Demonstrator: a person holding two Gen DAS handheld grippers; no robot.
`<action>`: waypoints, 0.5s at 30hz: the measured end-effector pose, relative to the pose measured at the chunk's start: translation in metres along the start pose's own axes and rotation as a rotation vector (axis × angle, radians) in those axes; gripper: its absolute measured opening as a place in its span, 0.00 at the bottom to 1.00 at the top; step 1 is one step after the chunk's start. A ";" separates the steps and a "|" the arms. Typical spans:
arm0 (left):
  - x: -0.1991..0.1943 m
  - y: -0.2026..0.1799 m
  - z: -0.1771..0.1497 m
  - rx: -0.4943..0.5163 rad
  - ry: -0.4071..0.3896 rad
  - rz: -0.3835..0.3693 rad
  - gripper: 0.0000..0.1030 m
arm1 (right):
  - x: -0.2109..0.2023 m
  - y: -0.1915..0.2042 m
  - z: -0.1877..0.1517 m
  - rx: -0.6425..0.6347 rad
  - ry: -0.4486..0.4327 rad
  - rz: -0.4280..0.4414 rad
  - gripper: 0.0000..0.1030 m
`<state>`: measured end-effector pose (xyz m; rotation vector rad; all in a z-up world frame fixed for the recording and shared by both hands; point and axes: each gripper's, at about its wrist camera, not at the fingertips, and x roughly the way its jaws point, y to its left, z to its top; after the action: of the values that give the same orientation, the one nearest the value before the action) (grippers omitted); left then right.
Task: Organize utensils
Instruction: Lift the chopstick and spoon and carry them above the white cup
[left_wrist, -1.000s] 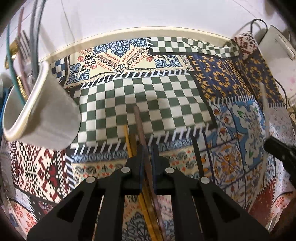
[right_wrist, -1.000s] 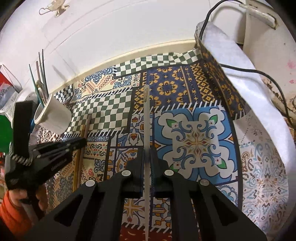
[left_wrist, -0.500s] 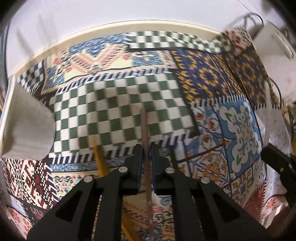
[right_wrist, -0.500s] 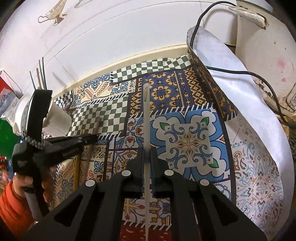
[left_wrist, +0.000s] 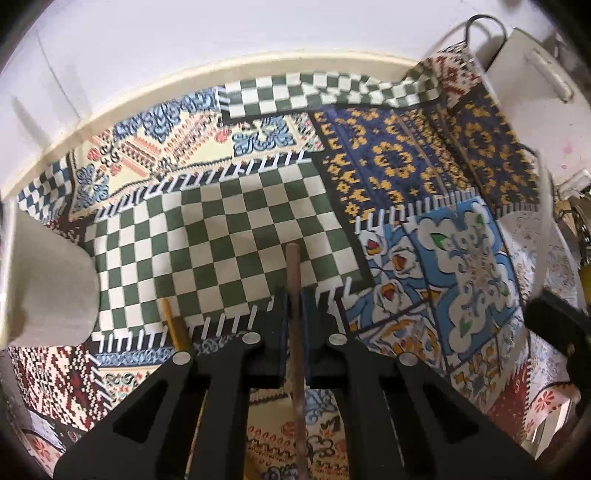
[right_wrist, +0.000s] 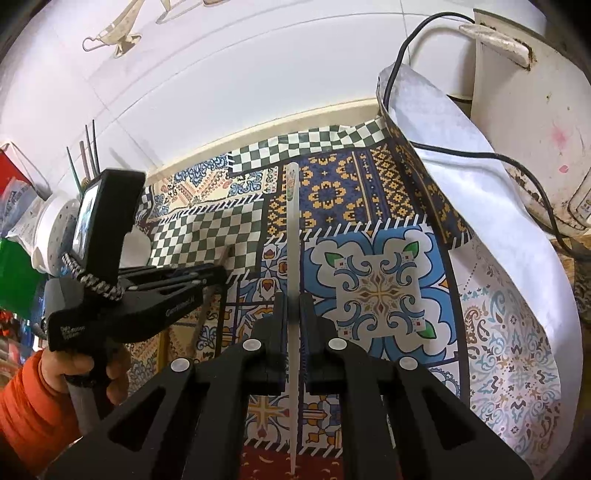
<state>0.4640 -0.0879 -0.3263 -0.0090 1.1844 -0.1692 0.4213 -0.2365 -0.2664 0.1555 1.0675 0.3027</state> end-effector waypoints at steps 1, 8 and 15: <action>-0.007 0.000 -0.002 0.000 -0.015 -0.008 0.05 | -0.002 0.001 0.001 -0.004 -0.005 0.001 0.06; -0.073 0.000 -0.025 0.008 -0.155 -0.015 0.05 | -0.016 0.020 0.007 -0.042 -0.050 0.018 0.06; -0.133 0.010 -0.051 -0.018 -0.279 0.014 0.05 | -0.032 0.040 0.008 -0.082 -0.092 0.047 0.06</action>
<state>0.3699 -0.0556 -0.2236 -0.0390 0.9073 -0.1393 0.4074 -0.2088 -0.2245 0.1198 0.9593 0.3781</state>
